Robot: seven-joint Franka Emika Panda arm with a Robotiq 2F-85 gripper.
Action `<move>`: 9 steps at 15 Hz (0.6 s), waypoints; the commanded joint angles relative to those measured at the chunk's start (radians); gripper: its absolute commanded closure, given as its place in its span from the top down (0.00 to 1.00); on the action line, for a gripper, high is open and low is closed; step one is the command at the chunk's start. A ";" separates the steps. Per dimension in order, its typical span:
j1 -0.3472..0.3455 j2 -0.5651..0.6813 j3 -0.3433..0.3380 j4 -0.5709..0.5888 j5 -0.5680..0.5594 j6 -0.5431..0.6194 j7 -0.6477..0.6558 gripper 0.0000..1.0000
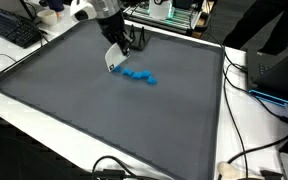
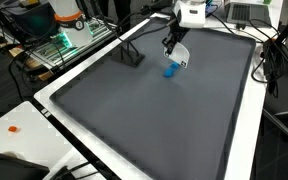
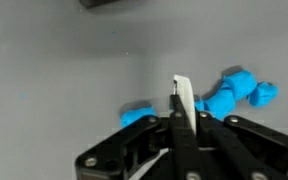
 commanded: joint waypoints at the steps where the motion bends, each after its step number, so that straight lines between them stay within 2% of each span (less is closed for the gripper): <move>1: -0.024 -0.119 -0.008 -0.104 0.081 -0.049 0.095 0.01; 4: -0.032 -0.191 -0.021 -0.176 0.137 -0.070 0.196 0.01; 9: -0.037 -0.316 -0.043 -0.333 0.189 -0.013 0.395 0.01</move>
